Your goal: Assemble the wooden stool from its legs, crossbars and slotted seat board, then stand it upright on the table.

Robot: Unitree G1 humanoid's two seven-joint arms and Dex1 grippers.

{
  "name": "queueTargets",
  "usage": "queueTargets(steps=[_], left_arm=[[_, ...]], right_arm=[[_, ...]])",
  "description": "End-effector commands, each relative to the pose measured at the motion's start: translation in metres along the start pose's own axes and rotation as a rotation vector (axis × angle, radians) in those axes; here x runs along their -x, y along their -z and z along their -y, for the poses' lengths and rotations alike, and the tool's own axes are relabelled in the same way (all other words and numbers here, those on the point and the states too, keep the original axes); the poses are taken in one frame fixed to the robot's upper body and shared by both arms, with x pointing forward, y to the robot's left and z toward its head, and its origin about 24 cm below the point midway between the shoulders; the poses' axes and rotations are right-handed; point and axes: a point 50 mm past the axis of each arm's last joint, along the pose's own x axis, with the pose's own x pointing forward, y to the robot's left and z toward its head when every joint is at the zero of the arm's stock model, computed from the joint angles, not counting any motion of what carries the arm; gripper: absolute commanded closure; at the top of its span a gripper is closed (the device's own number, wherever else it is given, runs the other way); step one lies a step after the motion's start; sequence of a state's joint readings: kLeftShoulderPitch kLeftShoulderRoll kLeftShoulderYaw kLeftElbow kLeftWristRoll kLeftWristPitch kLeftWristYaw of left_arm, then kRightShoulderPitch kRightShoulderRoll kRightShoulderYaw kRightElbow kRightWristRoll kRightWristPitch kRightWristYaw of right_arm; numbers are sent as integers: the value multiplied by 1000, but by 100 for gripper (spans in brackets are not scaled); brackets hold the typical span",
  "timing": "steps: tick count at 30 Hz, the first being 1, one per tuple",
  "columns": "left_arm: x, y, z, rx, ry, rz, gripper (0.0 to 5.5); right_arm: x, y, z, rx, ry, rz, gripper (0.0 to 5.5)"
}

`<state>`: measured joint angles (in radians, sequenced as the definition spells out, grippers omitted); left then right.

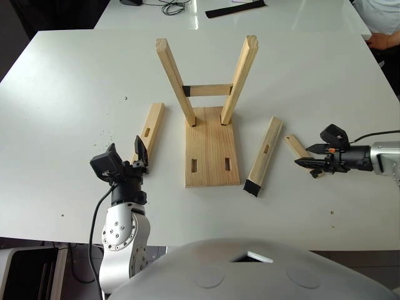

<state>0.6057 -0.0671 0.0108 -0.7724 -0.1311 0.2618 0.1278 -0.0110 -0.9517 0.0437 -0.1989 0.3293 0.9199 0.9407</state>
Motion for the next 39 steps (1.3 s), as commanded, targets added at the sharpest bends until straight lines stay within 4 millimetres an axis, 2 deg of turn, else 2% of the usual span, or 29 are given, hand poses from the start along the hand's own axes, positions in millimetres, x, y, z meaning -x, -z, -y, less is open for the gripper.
queueTargets(steps=[1, 5, 12, 21, 27, 30, 34, 35, 37, 39], left_arm=[[-4, 4, 0, -19, 9, -17, 225], [-7, 4, 0, -21, 11, -15, 225], [-7, 5, -1, -20, -2, -13, 225], [-15, 4, 1, -17, 13, -1, 225], [-20, 2, 2, -23, 34, 9, 225], [-23, 2, 2, -26, 44, 10, 225], [-27, 0, 2, -14, 65, 20, 225], [-29, -2, 1, 7, 70, 29, 225], [-27, -8, -3, 99, 73, 67, 225], [-20, -12, -16, 285, 19, 108, 225]], right_arm=[[-7, 17, -3, 36, 34, -50, 210], [-8, 28, -2, 30, 51, -67, 210], [8, 42, 4, 29, 51, -121, 210], [0, 43, -11, -8, 7, -98, 328], [-4, 53, -8, -43, 50, -112, 418], [-5, 56, -3, -58, 83, -103, 419], [-7, 42, -1, -72, 85, -10, 419], [-7, 33, 4, -82, 100, 46, 419], [-1, -2, 28, -154, 163, 233, 419], [19, -51, 67, -262, 266, 486, 419]])
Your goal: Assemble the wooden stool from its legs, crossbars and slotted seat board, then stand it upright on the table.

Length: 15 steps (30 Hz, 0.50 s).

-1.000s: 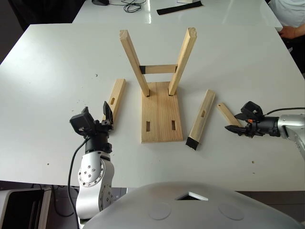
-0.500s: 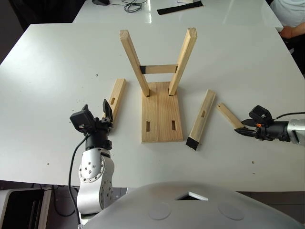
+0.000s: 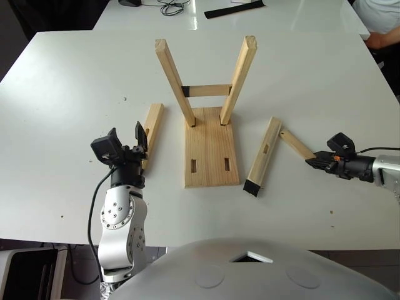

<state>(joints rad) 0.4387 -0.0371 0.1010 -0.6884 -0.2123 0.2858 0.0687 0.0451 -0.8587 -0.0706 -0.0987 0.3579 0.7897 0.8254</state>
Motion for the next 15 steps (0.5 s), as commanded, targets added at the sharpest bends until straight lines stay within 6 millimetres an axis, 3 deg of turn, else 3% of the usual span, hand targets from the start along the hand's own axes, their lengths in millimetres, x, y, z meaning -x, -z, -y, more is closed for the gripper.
queueTargets(steps=[1, 5, 9, 12, 15], left_arm=[[9, -13, -23, 306, -84, 104, 225], [-15, -49, -47, 417, -96, 290, 225], [-54, -97, -48, 332, 35, 389, 225], [-83, -126, -30, 255, 150, 409, 225], [-95, -143, 9, 182, 359, 388, 225]], right_arm=[[11, -93, 59, -228, 164, 442, 419], [31, -150, 68, -382, 134, 822, 419], [30, -191, 41, -454, -38, 1100, 419], [30, -212, 11, -393, -141, 1211, 419], [29, -230, -19, -285, -215, 1265, 419]])
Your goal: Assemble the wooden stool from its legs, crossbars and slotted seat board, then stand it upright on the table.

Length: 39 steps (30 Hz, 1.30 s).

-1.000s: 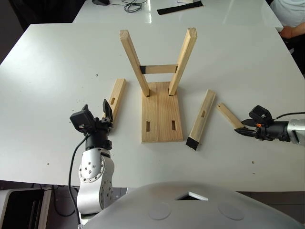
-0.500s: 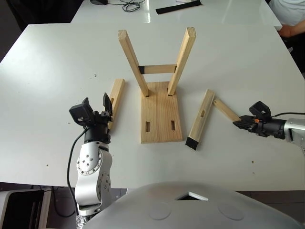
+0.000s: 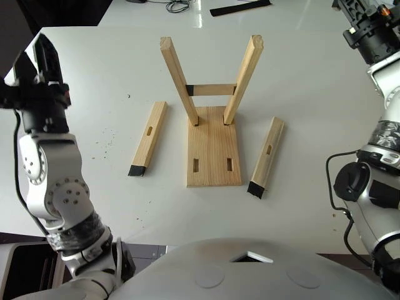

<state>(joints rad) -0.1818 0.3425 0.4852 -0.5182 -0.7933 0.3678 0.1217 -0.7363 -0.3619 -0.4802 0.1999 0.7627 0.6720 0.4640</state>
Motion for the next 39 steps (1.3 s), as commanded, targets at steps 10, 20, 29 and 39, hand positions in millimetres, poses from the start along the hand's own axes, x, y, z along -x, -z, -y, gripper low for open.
queueTargets(steps=[10, 20, 29, 39], left_arm=[[-24, 8, 109, 60, 725, -158, 225], [-19, 8, 121, 238, 1023, -277, 225], [4, -1, 132, 518, 1244, -379, 225], [19, 2, 135, 515, 1285, -407, 225]], right_arm=[[-11, 15, -95, 135, -551, -85, 419], [-3, 12, -95, 176, -820, -284, 419], [-4, 6, -108, 85, -1072, -485, 419], [1, 19, -109, 101, -1157, -672, 419]])
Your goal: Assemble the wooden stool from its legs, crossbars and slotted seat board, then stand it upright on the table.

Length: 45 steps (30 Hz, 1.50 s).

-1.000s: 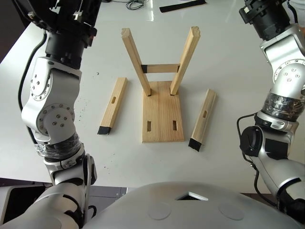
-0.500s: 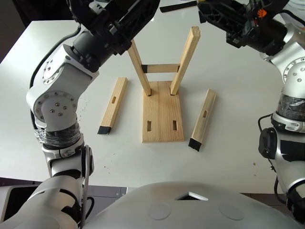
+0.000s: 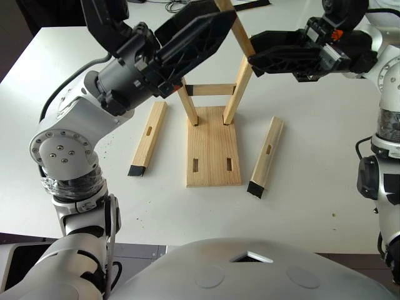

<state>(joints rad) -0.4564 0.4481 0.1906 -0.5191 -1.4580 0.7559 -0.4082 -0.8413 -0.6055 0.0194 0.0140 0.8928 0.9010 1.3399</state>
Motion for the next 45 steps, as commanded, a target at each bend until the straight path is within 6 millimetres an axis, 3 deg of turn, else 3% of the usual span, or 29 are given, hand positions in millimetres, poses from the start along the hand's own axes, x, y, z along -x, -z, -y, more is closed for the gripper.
queueTargets(steps=[1, 21, 34, 45], left_arm=[[0, 3, 6, -26, 28, -46, 225], [4, 14, 8, -115, 50, -136, 225], [7, 15, 8, -140, 67, -152, 418], [9, 14, 3, -202, 19, -159, 419]], right_arm=[[2, -1, 0, 10, -10, -84, 419], [10, 11, -3, -37, -40, -188, 419], [13, 17, -5, -44, -37, -215, 419], [14, 22, 0, -4, 7, -236, 419]])
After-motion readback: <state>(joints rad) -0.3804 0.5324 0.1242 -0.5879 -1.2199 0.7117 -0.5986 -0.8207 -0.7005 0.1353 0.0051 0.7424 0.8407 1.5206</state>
